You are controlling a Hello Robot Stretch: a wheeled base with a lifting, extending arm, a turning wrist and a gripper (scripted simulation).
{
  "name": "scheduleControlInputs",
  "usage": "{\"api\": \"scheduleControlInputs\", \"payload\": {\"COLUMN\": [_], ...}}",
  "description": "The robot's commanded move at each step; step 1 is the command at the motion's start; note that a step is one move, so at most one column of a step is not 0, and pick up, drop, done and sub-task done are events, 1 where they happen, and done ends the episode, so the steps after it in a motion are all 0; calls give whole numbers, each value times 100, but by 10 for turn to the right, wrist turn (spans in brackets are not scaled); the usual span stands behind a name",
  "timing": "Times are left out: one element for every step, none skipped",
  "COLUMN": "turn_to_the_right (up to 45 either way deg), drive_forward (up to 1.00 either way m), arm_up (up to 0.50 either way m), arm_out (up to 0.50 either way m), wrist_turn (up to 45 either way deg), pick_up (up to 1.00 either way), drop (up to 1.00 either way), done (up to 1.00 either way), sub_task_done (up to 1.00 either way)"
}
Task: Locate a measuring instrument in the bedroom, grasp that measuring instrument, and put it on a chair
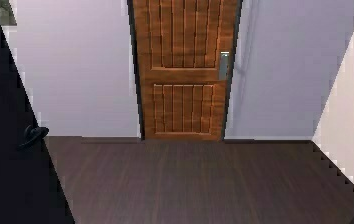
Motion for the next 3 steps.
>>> {"api": "scheduleControlInputs", "payload": {"turn_to_the_right": [-30,0,-30], "drive_forward": [0,100,0], "arm_up": [0,0,0], "arm_out": [0,0,0], "wrist_turn": [0,0,0], "pick_up": [0,0,0], "drop": [0,0,0], "done": [0,0,0], "sub_task_done": [0,0,0]}}
